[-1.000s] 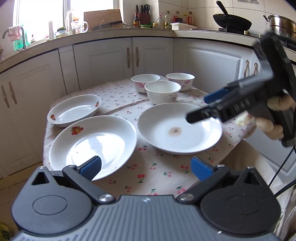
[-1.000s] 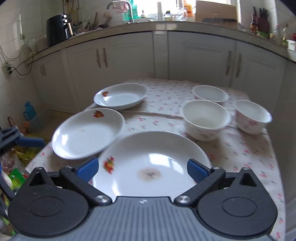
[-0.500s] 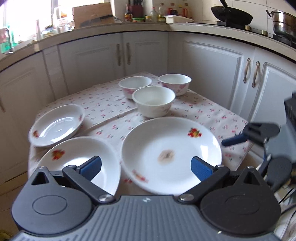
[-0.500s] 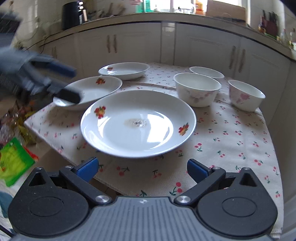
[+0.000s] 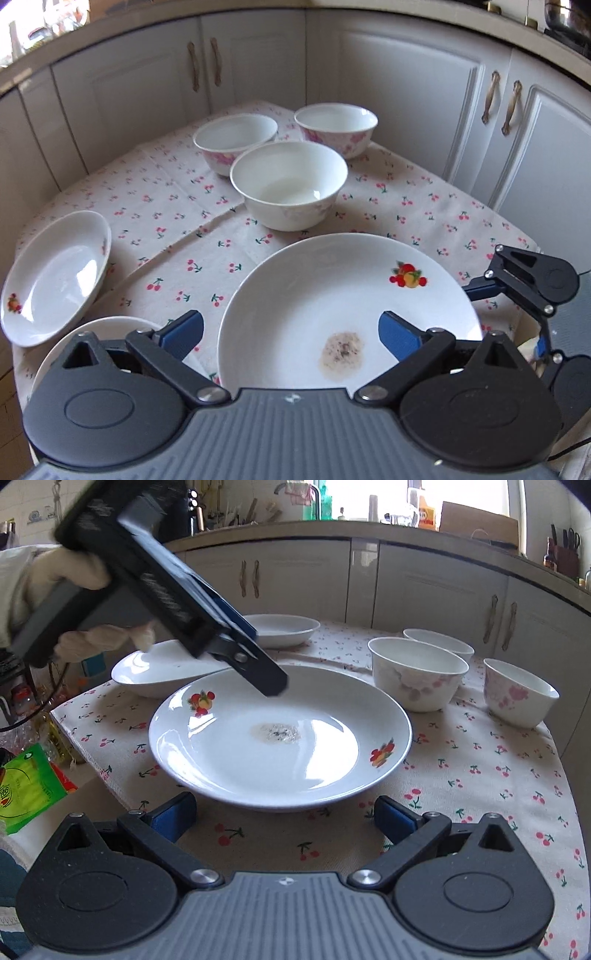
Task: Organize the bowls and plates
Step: 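Grasp the rim of the stained white plate with the left tool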
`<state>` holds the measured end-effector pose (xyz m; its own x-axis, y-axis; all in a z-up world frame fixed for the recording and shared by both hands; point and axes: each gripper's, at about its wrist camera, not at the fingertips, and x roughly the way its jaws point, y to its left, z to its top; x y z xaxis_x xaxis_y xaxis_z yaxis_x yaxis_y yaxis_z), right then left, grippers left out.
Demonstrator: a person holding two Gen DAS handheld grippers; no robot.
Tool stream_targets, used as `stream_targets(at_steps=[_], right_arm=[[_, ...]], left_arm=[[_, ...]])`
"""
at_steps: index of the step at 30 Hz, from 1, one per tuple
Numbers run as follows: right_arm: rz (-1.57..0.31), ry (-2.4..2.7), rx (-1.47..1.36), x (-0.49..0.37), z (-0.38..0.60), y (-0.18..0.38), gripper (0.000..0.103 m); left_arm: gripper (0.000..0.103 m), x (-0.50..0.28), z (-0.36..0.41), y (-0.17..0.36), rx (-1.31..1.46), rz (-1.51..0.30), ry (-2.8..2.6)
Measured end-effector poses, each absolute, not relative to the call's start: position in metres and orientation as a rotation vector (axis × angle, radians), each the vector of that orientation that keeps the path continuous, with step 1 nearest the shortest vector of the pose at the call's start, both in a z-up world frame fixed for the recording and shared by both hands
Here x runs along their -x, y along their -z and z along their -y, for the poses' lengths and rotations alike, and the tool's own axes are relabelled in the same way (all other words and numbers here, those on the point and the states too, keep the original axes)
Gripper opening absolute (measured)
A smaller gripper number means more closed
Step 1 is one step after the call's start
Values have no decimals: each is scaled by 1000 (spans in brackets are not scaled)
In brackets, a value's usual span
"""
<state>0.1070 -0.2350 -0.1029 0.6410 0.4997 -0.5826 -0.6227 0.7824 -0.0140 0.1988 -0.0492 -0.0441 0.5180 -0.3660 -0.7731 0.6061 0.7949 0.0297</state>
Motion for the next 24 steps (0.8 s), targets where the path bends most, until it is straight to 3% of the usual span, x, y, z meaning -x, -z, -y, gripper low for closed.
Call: stream_targets(at_steps=[19,24], right_arm=[[-552,-667,222,-108,233,106,103],[-571,-672,220,-109,233,103,103]], left_arm=[[78,-253,63,64,-359,-1062,718],[77,-254,62,65,-372,-1074,734]])
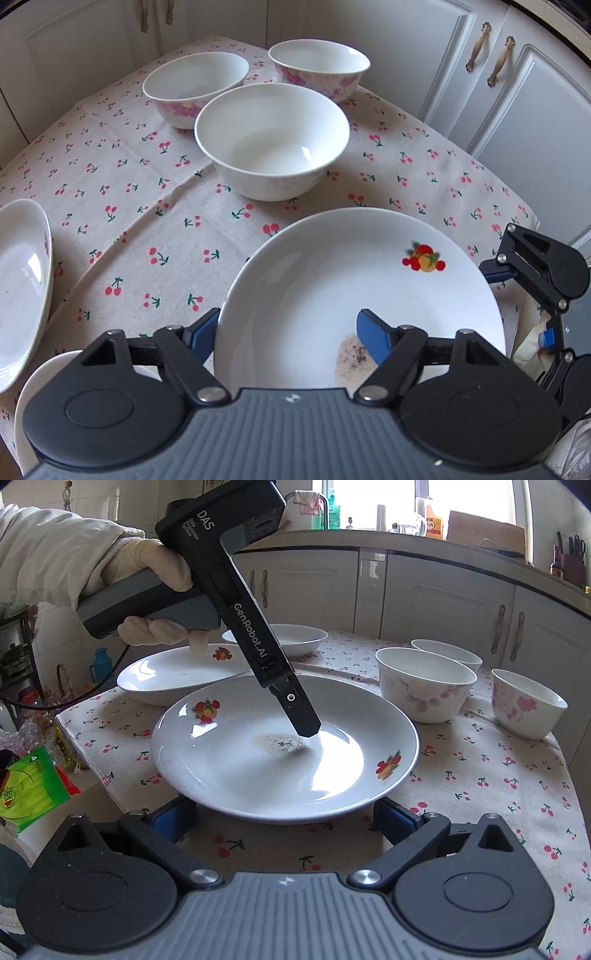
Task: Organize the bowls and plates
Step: 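Grasp the rim of the stained white plate with the left tool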
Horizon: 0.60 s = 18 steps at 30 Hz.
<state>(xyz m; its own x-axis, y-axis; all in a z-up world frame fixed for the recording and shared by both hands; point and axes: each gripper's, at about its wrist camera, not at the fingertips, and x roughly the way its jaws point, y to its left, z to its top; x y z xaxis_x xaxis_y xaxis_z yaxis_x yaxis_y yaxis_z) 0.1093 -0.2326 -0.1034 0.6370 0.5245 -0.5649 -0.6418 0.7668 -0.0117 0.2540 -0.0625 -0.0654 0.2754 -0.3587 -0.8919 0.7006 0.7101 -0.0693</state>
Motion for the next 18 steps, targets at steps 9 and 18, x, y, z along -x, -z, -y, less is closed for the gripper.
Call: stream_targets(at_steps=[9,18], right_arm=[[-594,-666,203,-112,235,94,102],[-615,-657,267,-115,231,96,102]], left_arm=[[77,-255,62,64,-374,-1061,745],[77,-258,56,63,-345,-1074,791]])
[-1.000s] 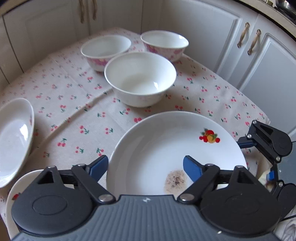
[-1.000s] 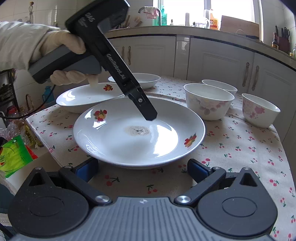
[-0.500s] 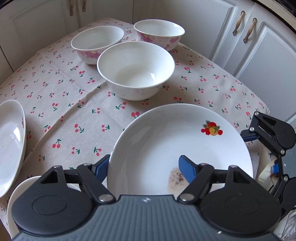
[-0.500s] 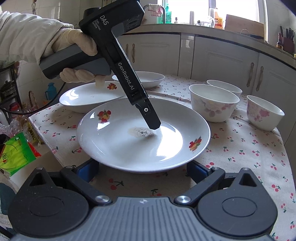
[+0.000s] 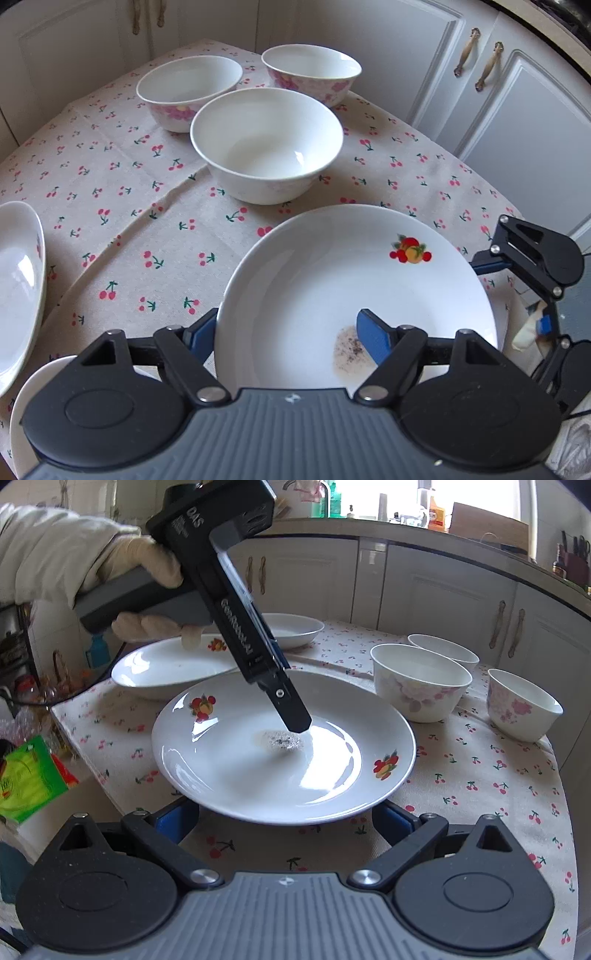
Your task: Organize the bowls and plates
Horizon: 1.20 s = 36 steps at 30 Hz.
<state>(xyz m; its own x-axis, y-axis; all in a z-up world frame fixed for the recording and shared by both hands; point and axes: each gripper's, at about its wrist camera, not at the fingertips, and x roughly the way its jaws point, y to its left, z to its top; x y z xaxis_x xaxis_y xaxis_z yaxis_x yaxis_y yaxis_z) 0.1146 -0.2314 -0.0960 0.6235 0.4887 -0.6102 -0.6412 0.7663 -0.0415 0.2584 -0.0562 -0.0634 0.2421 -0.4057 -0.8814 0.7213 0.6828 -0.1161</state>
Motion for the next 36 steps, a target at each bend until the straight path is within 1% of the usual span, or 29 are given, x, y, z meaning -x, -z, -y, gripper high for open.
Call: stream_targets(at_steps=[6,13,25,36], right_arm=[[-615,-669,266,-117,232,99,102],[-617,-672,265,-117,232,99,102],[-650,-670,271,-121,230,94,102],[-624,-696,293,-125,222,73,102]], left_arm=[[77,-271,55,61,-328,-1144,843],[77,-276,61,66,-352,-1181,860],[77,-277,59,58,-328,-1159,870],[77,-275,44,39,-306,-1119,843]])
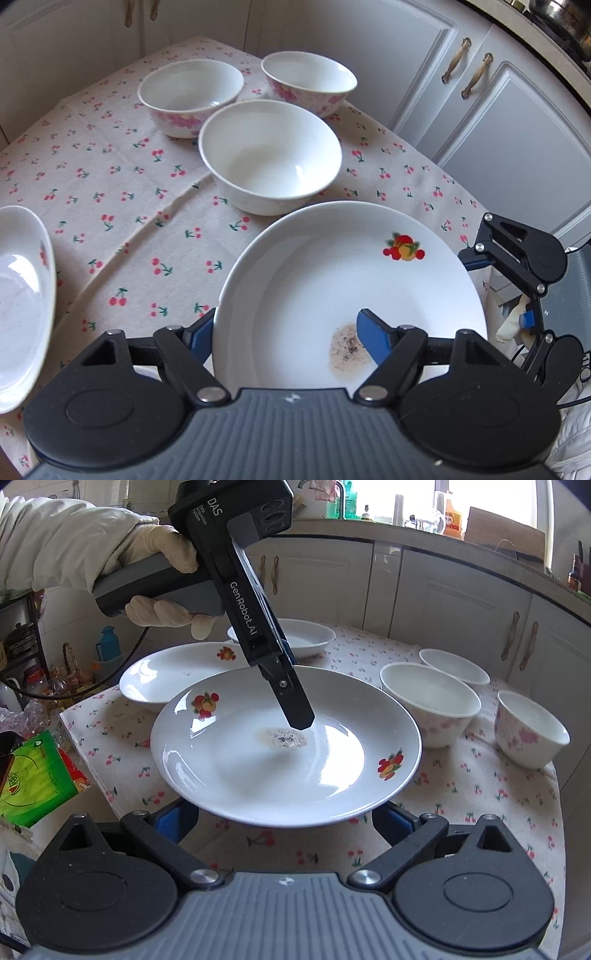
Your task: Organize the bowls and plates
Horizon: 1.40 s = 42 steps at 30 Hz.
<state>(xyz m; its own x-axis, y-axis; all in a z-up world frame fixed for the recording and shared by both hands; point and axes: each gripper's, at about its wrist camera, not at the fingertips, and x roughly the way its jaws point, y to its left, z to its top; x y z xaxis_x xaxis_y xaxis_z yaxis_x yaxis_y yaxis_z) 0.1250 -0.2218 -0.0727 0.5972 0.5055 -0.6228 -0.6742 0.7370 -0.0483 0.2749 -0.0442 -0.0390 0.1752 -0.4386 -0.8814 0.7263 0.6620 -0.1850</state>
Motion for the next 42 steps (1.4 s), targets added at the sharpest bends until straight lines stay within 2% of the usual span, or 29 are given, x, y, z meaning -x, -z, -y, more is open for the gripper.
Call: stream_targets(at_steps=[14,24,42], right_arm=[[-587,-801,315,-145,176,54,102],[-608,-906,326,-166,124,60,102],[-668,-874,409,-165,88,58,102]], left_arm=[[77,-269,-25,17,-243,-1073,729],[77,-268,-89,29,-164,-1083,621],[78,-275,-114,57,-95,-1099,631]])
